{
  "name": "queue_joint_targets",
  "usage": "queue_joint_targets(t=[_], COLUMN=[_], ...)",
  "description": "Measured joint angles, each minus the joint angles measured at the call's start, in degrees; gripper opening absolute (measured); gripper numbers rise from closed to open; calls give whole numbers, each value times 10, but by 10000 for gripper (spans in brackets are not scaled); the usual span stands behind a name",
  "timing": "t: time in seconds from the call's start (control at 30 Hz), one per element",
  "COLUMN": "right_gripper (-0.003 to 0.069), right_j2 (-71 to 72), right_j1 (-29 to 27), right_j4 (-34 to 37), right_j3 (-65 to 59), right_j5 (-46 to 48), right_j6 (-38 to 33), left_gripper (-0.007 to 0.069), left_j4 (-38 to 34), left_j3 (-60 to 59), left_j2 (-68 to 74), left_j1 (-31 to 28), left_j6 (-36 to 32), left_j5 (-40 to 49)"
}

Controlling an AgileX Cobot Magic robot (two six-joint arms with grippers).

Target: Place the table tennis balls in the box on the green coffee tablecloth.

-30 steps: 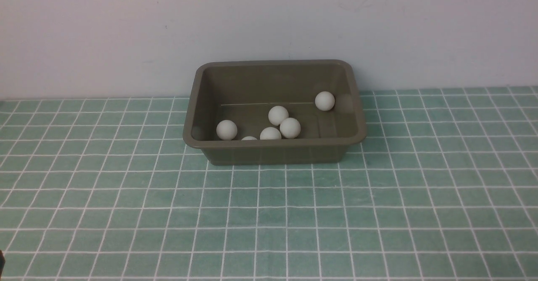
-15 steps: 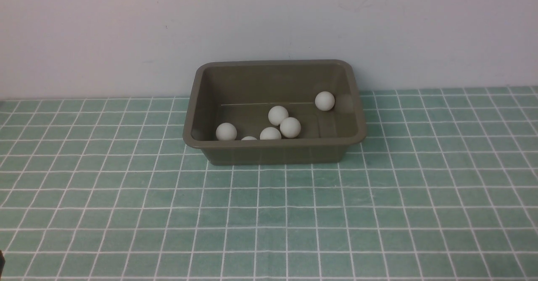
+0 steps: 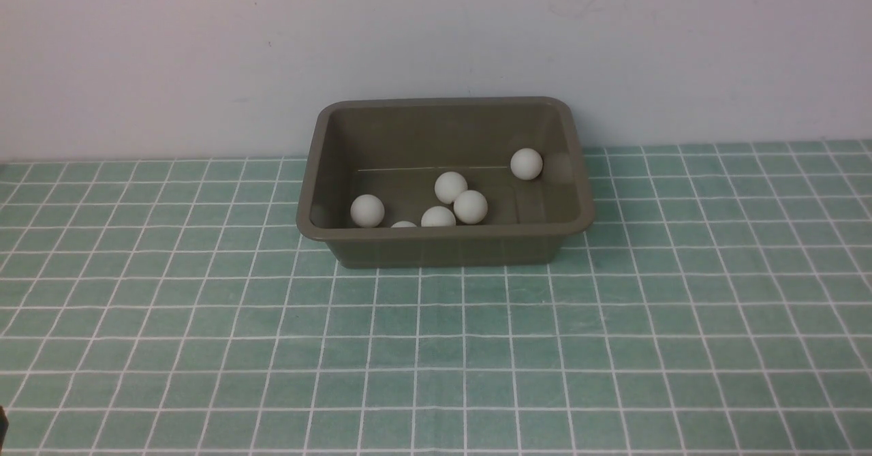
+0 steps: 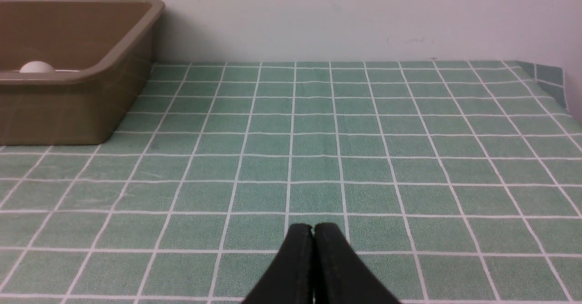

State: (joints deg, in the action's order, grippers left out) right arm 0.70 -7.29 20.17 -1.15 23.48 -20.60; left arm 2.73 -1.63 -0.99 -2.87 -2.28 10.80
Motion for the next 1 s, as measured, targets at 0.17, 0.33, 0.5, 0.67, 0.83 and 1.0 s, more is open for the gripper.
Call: queue_joint_targets(t=[0.17, 0.33, 0.5, 0.67, 0.83, 1.0], right_gripper=[-18, -18, -18, -18, -18, -18], right_j2=[0, 0, 0, 0, 0, 0], right_j1=[0, 0, 0, 0, -1, -1], right_j4=[0, 0, 0, 0, 0, 0], right_j3=[0, 0, 0, 0, 0, 0], right_j5=[0, 0, 0, 0, 0, 0], right_j6=[0, 0, 0, 0, 0, 0], left_gripper=[-8, -8, -8, -8, -8, -8], left_j4=[0, 0, 0, 0, 0, 0], left_j3=[0, 0, 0, 0, 0, 0], left_j2=[0, 0, 0, 0, 0, 0], left_j1=[0, 0, 0, 0, 0, 0], left_j6=[0, 0, 0, 0, 0, 0], left_j5=[0, 0, 0, 0, 19, 46])
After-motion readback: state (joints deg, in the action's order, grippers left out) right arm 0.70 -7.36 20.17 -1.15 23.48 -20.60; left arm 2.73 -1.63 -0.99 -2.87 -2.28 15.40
